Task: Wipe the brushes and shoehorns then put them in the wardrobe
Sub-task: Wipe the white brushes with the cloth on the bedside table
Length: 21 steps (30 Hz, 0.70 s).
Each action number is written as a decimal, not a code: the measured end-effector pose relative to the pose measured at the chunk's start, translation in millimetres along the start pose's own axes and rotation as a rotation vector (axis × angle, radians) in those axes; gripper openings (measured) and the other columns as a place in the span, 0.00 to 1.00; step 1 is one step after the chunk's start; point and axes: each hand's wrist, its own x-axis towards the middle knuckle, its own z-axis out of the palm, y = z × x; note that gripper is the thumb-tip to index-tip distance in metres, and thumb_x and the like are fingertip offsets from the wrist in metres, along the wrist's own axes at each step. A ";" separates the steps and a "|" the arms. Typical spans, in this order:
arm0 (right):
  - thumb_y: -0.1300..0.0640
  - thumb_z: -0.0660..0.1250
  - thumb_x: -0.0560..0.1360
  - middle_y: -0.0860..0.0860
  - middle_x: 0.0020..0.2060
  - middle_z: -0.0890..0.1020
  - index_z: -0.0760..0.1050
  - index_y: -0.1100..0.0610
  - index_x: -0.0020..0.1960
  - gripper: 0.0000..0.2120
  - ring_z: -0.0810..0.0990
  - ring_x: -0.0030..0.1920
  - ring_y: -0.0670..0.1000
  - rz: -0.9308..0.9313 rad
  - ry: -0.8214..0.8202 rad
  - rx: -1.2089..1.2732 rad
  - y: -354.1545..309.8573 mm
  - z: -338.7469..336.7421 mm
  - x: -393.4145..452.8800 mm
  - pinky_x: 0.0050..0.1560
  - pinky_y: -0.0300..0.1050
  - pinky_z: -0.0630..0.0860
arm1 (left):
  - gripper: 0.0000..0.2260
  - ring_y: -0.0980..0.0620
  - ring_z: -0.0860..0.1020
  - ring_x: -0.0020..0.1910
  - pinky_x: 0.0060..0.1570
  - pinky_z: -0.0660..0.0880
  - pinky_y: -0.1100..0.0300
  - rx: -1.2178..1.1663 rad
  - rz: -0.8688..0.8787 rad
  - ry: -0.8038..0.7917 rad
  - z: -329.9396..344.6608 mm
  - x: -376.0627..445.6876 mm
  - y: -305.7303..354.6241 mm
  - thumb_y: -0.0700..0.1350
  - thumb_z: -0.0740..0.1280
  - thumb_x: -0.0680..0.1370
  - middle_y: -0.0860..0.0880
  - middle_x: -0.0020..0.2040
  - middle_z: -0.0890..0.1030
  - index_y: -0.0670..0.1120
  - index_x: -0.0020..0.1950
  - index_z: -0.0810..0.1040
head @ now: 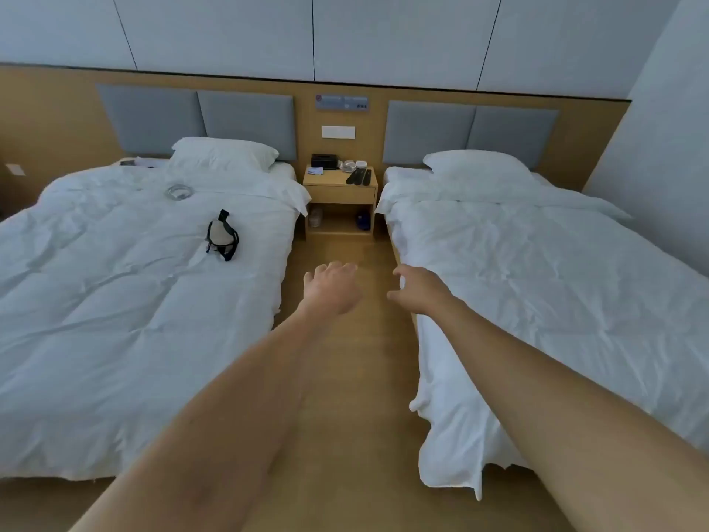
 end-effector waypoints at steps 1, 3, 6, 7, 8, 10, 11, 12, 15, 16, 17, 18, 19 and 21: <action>0.48 0.66 0.78 0.54 0.74 0.69 0.64 0.52 0.76 0.28 0.72 0.70 0.57 0.010 -0.003 0.018 -6.2 1.4 9.9 0.64 0.50 0.73 | 0.25 0.41 0.65 0.72 0.69 0.61 0.40 0.007 -0.001 -0.013 -3.7 8.3 -6.1 0.49 0.60 0.77 0.47 0.73 0.68 0.53 0.75 0.64; 0.49 0.66 0.78 0.54 0.74 0.70 0.64 0.52 0.76 0.28 0.72 0.70 0.57 0.032 0.007 0.045 -16.0 3.7 31.3 0.64 0.50 0.73 | 0.25 0.42 0.65 0.72 0.69 0.61 0.40 0.014 0.007 -0.011 -5.7 31.3 -17.8 0.49 0.60 0.77 0.47 0.73 0.69 0.53 0.75 0.64; 0.49 0.66 0.78 0.54 0.73 0.70 0.64 0.51 0.76 0.28 0.72 0.69 0.56 0.051 0.003 0.078 -32.4 6.5 64.3 0.63 0.48 0.72 | 0.24 0.42 0.66 0.71 0.68 0.62 0.40 -0.013 0.010 -0.029 -11.1 64.3 -35.2 0.49 0.60 0.77 0.47 0.73 0.69 0.53 0.74 0.65; 0.49 0.66 0.79 0.53 0.73 0.70 0.64 0.51 0.76 0.28 0.72 0.69 0.56 0.056 0.009 0.089 -36.8 7.7 75.3 0.63 0.47 0.72 | 0.25 0.42 0.66 0.72 0.68 0.61 0.40 -0.027 0.003 -0.032 -13.1 74.6 -40.9 0.49 0.60 0.77 0.47 0.73 0.69 0.54 0.74 0.64; 0.49 0.66 0.79 0.53 0.73 0.70 0.64 0.51 0.76 0.27 0.72 0.70 0.56 0.057 0.014 0.101 -41.4 8.0 84.6 0.62 0.47 0.72 | 0.25 0.42 0.65 0.72 0.68 0.61 0.41 -0.042 -0.006 -0.035 -15.7 83.2 -45.1 0.49 0.60 0.77 0.47 0.73 0.68 0.54 0.75 0.64; 0.49 0.66 0.79 0.53 0.74 0.70 0.64 0.51 0.76 0.27 0.72 0.70 0.55 0.067 0.029 0.132 -47.0 9.6 104.5 0.61 0.46 0.71 | 0.25 0.42 0.65 0.72 0.69 0.61 0.41 -0.085 -0.017 -0.036 -18.1 99.9 -53.7 0.49 0.60 0.76 0.47 0.74 0.68 0.55 0.75 0.64; 0.49 0.66 0.79 0.53 0.73 0.70 0.64 0.51 0.76 0.27 0.72 0.70 0.55 0.073 0.039 0.162 -49.5 9.8 114.1 0.60 0.45 0.71 | 0.25 0.42 0.65 0.72 0.69 0.61 0.42 -0.110 -0.021 -0.029 -20.1 107.7 -57.2 0.49 0.61 0.76 0.48 0.74 0.68 0.55 0.75 0.64; 0.49 0.66 0.79 0.53 0.73 0.70 0.65 0.51 0.75 0.26 0.72 0.70 0.55 0.085 0.049 0.200 -51.7 9.6 123.4 0.58 0.44 0.70 | 0.25 0.43 0.65 0.72 0.68 0.61 0.42 -0.140 -0.030 -0.023 -22.2 115.0 -60.3 0.49 0.61 0.76 0.48 0.74 0.68 0.56 0.74 0.64; 0.49 0.67 0.78 0.53 0.73 0.71 0.66 0.50 0.74 0.26 0.73 0.69 0.55 0.123 0.087 0.293 -53.1 9.0 152.1 0.53 0.42 0.68 | 0.25 0.43 0.66 0.72 0.68 0.62 0.41 -0.250 -0.067 -0.016 -27.7 140.0 -67.6 0.50 0.62 0.77 0.48 0.74 0.67 0.56 0.75 0.64; 0.49 0.67 0.78 0.53 0.73 0.71 0.66 0.50 0.74 0.25 0.73 0.69 0.55 0.137 0.099 0.318 -52.2 8.4 161.4 0.54 0.42 0.69 | 0.26 0.43 0.66 0.72 0.69 0.62 0.40 -0.271 -0.078 -0.010 -29.7 147.8 -69.2 0.50 0.63 0.77 0.49 0.75 0.67 0.56 0.75 0.64; 0.49 0.67 0.78 0.53 0.73 0.71 0.66 0.50 0.74 0.25 0.73 0.68 0.55 0.146 0.115 0.342 -50.7 8.0 170.8 0.55 0.43 0.71 | 0.26 0.43 0.65 0.73 0.69 0.61 0.40 -0.299 -0.084 -0.001 -31.3 156.1 -70.9 0.51 0.63 0.77 0.49 0.75 0.66 0.56 0.75 0.64; 0.49 0.67 0.78 0.52 0.73 0.71 0.67 0.49 0.74 0.25 0.73 0.69 0.55 0.153 0.128 0.369 -49.0 7.4 179.1 0.57 0.45 0.72 | 0.26 0.44 0.65 0.73 0.70 0.61 0.39 -0.324 -0.090 0.010 -33.1 163.9 -72.4 0.51 0.64 0.77 0.50 0.75 0.66 0.56 0.75 0.63; 0.48 0.67 0.78 0.52 0.73 0.71 0.67 0.49 0.73 0.25 0.73 0.69 0.55 0.156 0.148 0.398 -46.9 7.4 186.1 0.60 0.46 0.73 | 0.26 0.44 0.64 0.74 0.71 0.61 0.39 -0.338 -0.092 0.028 -34.2 170.5 -73.4 0.52 0.64 0.77 0.50 0.76 0.65 0.56 0.75 0.64; 0.48 0.67 0.78 0.51 0.73 0.71 0.67 0.49 0.73 0.25 0.72 0.70 0.55 0.153 0.183 0.445 -41.8 7.7 204.0 0.63 0.49 0.73 | 0.26 0.45 0.63 0.74 0.71 0.61 0.38 -0.334 -0.088 0.064 -34.6 185.8 -75.4 0.52 0.64 0.77 0.51 0.76 0.65 0.56 0.75 0.64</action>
